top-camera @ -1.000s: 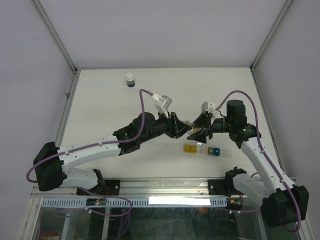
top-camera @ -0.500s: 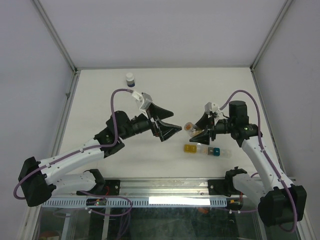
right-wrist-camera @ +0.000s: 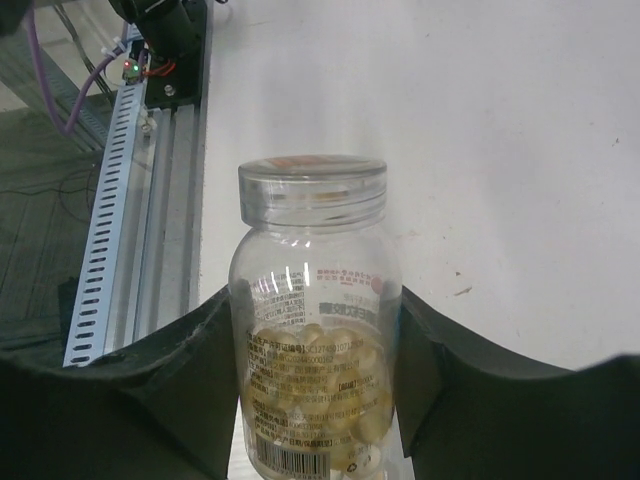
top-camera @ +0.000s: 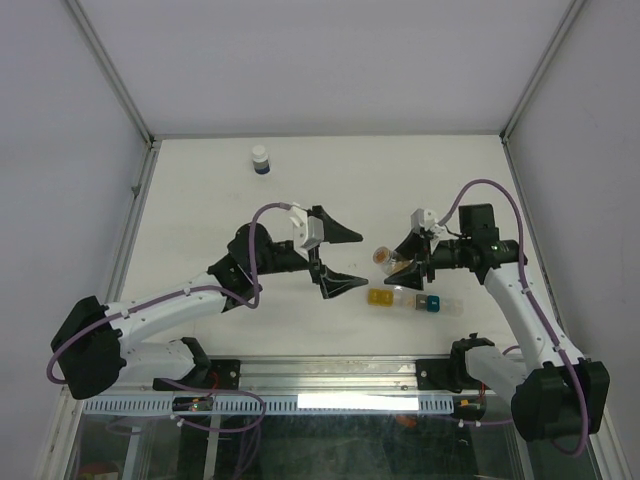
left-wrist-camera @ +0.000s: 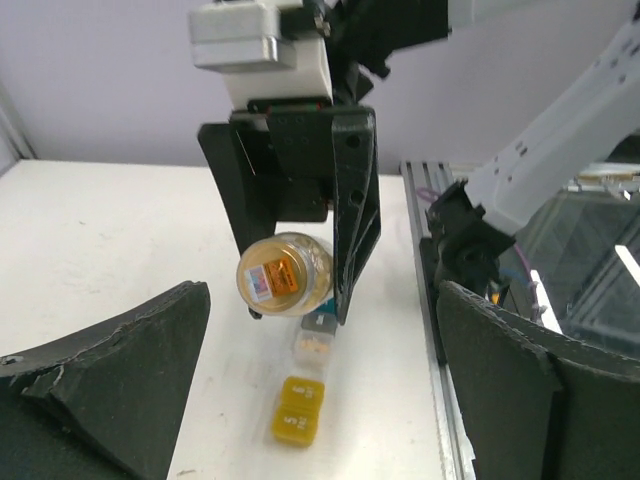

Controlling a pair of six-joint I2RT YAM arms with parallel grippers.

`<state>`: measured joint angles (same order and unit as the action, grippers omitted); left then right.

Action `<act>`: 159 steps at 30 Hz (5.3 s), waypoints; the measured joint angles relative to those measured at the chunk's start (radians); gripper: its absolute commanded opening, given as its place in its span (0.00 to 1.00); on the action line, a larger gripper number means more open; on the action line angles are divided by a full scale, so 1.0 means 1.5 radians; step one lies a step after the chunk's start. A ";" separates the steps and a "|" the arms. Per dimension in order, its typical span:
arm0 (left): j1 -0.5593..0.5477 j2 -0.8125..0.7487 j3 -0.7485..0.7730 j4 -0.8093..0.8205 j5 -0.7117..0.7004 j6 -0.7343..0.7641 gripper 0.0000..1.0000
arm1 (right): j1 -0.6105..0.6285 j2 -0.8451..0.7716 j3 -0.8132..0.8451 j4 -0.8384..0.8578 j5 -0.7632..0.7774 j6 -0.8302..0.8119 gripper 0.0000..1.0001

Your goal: Sort the pills into containers

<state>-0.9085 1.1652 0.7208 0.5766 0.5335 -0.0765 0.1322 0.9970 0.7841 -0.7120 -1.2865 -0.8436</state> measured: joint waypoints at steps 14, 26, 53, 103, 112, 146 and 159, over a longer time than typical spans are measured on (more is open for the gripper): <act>0.001 0.060 -0.014 0.010 0.088 0.172 0.94 | -0.002 0.031 0.003 -0.105 0.033 -0.166 0.00; 0.001 0.161 0.049 -0.006 0.107 0.175 0.81 | 0.002 0.040 0.003 -0.128 0.033 -0.212 0.00; 0.005 0.246 0.106 -0.012 0.144 0.110 0.46 | 0.010 0.048 0.003 -0.128 0.036 -0.210 0.00; -0.053 0.014 0.037 -0.113 -0.221 -0.221 0.99 | 0.015 0.025 0.003 -0.027 0.085 -0.067 0.00; 0.012 -0.007 -0.049 -0.012 -0.127 -0.229 0.99 | 0.015 0.025 0.003 -0.028 0.085 -0.067 0.00; -0.053 0.093 -0.119 0.210 -0.150 -0.186 0.81 | 0.015 0.025 0.003 -0.028 0.085 -0.067 0.00; -0.067 0.149 -0.059 0.172 -0.249 -0.220 0.68 | 0.015 0.025 0.003 -0.028 0.085 -0.067 0.00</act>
<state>-1.0096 1.3884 0.6323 0.8345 0.1600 -0.4072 0.1547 1.0340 0.7879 -0.7540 -1.1595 -0.9443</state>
